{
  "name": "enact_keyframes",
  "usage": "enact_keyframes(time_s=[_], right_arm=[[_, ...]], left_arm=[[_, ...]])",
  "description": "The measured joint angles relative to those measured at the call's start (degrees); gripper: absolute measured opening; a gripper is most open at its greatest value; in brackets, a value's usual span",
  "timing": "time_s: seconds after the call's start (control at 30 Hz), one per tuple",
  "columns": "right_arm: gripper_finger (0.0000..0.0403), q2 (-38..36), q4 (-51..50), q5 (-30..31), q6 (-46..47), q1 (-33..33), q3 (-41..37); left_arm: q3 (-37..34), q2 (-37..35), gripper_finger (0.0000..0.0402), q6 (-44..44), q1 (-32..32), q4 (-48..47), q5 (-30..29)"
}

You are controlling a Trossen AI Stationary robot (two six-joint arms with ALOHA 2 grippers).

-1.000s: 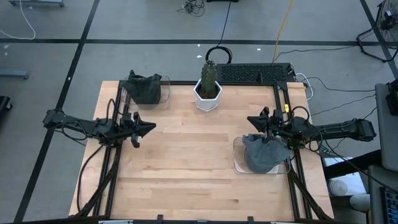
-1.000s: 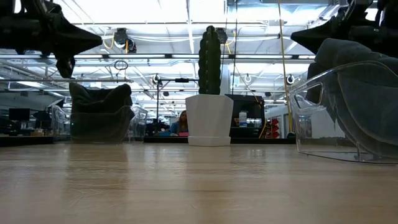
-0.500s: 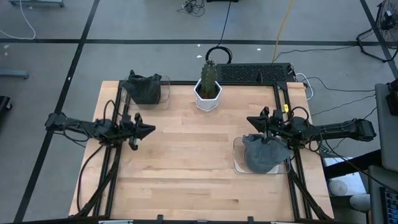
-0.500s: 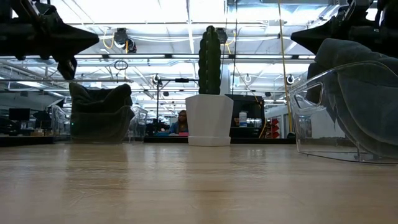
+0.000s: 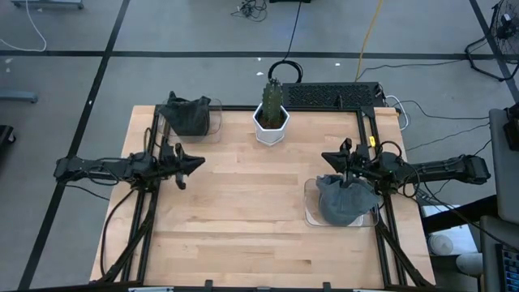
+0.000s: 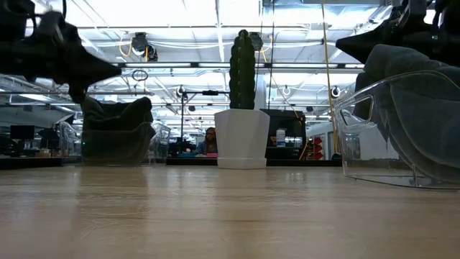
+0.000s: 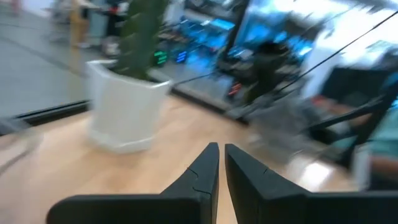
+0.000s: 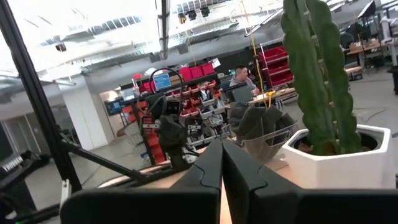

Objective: Pick & Place hat
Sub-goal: Return to Home Position

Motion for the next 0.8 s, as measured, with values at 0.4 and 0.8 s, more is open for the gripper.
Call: enact_keyframes(time_s=[0.4,0.8], right_arm=[[0.0,0.0,-7.4,-0.1,-1.4,0.0,0.0],[0.0,0.0,-15.0,-1.3,-5.7,0.0,0.0]], left_arm=[[0.2,2.3,0.0035,2.0,0.8,-7.4,-2.6],[0.1,2.5,0.0035,1.5,0.8,-6.6,-2.6]])
